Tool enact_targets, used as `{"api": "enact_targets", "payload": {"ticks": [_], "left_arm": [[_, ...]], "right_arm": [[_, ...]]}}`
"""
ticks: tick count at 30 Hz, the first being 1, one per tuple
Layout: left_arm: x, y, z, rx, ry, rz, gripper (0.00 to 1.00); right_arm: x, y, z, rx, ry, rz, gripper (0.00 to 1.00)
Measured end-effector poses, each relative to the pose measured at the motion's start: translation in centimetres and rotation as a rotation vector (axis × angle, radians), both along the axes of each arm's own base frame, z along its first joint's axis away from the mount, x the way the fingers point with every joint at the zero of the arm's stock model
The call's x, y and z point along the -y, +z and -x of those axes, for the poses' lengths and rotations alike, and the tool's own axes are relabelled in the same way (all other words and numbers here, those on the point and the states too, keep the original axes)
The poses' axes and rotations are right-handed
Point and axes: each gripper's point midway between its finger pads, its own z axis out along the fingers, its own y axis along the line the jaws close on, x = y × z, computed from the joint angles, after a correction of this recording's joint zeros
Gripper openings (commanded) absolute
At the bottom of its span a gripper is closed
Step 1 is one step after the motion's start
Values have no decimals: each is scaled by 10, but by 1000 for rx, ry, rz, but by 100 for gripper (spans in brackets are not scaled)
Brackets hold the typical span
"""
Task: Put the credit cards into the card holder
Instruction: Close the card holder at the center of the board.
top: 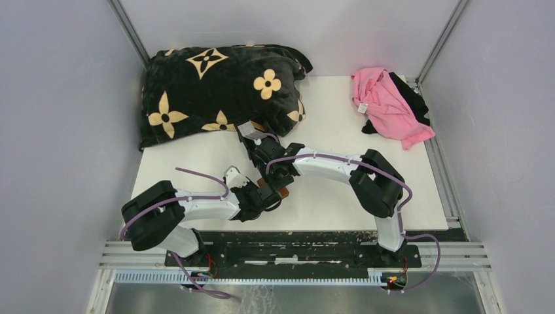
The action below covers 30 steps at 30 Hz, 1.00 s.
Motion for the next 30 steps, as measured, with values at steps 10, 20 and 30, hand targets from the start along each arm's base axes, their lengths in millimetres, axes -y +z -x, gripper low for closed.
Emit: {"api": "enact_targets", "payload": {"ticks": [10, 20, 30], "left_arm": [[3, 0, -14, 58, 4, 80, 26], [12, 1, -20, 66, -34, 102, 25], [19, 0, -23, 69, -51, 121, 25]], "right_arm": [[-5, 27, -24, 95, 12, 10, 50], [-1, 18, -29, 94, 16, 65, 48], [12, 15, -32, 115, -3, 132, 46]]}}
